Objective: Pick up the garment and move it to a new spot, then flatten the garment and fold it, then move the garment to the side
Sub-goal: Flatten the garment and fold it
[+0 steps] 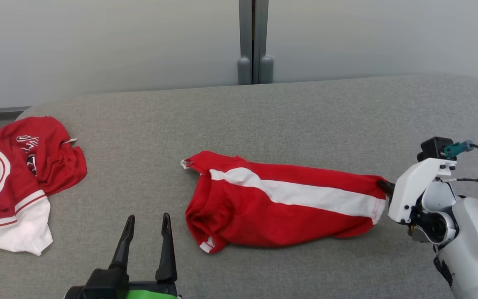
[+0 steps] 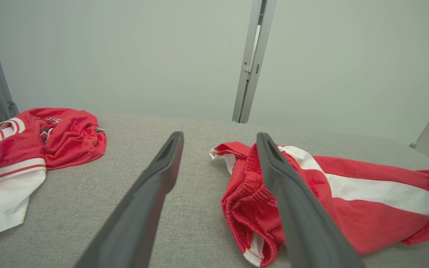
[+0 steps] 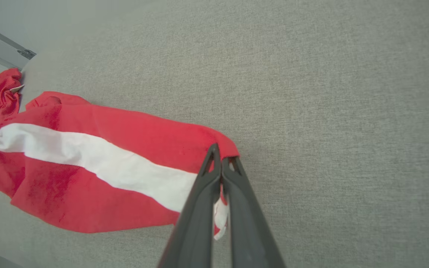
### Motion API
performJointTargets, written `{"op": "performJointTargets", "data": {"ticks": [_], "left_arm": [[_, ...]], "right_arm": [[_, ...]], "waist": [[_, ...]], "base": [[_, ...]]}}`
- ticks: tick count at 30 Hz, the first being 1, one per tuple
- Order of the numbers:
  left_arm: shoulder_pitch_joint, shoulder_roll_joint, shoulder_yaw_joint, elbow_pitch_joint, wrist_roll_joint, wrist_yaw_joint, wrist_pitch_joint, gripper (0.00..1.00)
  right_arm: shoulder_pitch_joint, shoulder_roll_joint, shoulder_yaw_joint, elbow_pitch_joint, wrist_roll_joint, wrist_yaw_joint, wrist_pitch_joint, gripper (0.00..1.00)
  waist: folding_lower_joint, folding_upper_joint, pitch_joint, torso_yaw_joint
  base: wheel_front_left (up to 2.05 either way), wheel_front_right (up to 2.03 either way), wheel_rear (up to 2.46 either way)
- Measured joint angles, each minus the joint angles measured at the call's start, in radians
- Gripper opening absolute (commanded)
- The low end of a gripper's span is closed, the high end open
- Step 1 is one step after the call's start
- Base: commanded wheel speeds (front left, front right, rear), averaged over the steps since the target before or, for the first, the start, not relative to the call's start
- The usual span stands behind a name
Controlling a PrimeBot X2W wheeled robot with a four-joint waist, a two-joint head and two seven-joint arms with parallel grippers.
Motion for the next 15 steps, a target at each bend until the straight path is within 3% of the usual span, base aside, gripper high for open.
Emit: {"op": "performJointTargets", "data": {"ticks": [7, 8, 9, 10, 11, 15], "left_arm": [[-0.004, 0.0, -0.002, 0.007, 0.006, -0.008, 0.0, 1.0], [-0.004, 0.0, -0.002, 0.008, 0.007, -0.008, 0.0, 1.0], [-0.004, 0.0, -0.002, 0.008, 0.007, -0.008, 0.0, 1.0], [-0.004, 0.0, -0.002, 0.008, 0.007, -0.008, 0.0, 1.0], [-0.004, 0.0, -0.001, 0.008, 0.007, -0.008, 0.0, 1.0], [-0.004, 0.0, -0.001, 0.008, 0.008, -0.008, 0.0, 1.0]], "right_arm": [[0.01, -0.037, -0.073, 0.137, -0.129, 0.0, -0.082, 0.0], [0.01, -0.04, -0.082, 0.154, -0.152, 0.0, -0.102, 0.06], [0.008, -0.041, -0.091, 0.165, -0.168, 0.0, -0.117, 0.44], [0.005, -0.041, -0.098, 0.179, -0.181, 0.0, -0.136, 0.64], [0.002, -0.041, -0.101, 0.191, -0.199, 0.0, -0.156, 1.0], [-0.018, -0.052, -0.104, 0.205, -0.279, 0.001, -0.237, 1.0]], "waist": [[0.0, 0.0, 0.012, -0.001], [0.0, 0.0, 0.013, 0.0], [0.0, 0.0, 0.014, 0.0], [0.0, 0.0, 0.014, -0.001], [0.0, 0.0, 0.014, -0.002], [0.0, 0.0, 0.015, -0.008]], "base": [[0.0, 0.0, 0.0], [0.0, 0.0, 0.0], [0.0, 0.0, 0.0], [0.0, 0.0, 0.0], [0.0, 0.0, 0.0], [0.0, 0.0, 0.0]]}}
